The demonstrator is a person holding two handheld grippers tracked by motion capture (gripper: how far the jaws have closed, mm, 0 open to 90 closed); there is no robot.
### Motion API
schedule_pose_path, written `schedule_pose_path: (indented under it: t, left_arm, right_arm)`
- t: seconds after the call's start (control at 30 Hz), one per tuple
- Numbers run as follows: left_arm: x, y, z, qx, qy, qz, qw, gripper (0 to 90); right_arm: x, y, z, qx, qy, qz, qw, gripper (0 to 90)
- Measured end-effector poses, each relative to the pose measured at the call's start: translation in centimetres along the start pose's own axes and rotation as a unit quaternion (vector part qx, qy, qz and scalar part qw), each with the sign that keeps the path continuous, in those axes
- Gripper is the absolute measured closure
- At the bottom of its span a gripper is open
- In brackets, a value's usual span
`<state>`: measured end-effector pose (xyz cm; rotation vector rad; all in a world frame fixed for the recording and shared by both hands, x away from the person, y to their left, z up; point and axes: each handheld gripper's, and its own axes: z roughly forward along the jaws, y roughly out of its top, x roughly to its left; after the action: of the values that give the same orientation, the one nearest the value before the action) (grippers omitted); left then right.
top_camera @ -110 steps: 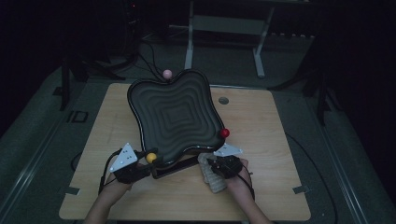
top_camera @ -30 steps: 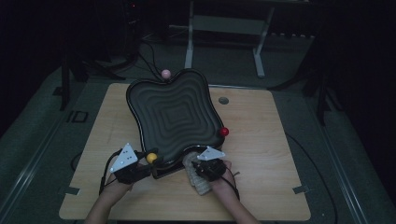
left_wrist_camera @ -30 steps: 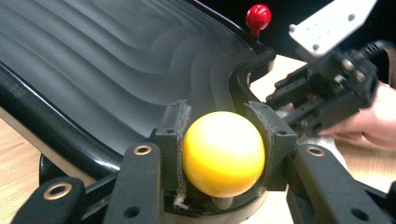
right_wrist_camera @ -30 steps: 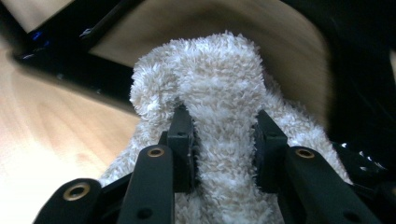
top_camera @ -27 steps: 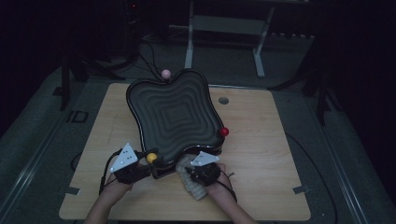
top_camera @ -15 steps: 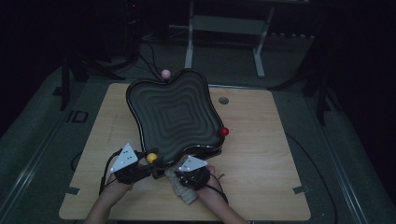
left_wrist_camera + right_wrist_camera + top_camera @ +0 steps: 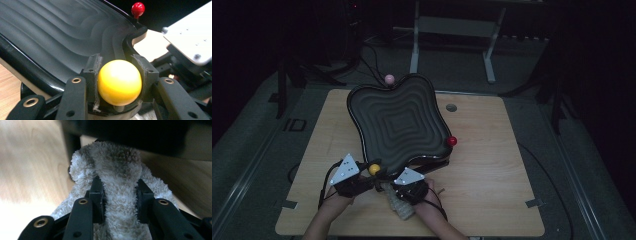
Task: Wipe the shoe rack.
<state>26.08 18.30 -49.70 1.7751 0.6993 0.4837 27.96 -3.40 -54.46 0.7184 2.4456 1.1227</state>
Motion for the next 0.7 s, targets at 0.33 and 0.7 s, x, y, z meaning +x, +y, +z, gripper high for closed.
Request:
schedule_pose_path:
  t: [0.33, 0.7]
  left_arm:
    - [0.0, 0.0, 0.0, 0.000, 0.000, 0.001, 1.0000, 59.7]
    - [0.1, 0.0, 0.0, 0.002, -0.003, 0.002, 1.0000, 59.7]
  right_arm:
    - [0.1, 0.0, 0.0, 0.000, -0.013, -0.001, 0.9999, 66.7]
    - [-3.3, -0.8, -0.9, 0.024, -0.013, 0.018, 0.9995, 66.5]
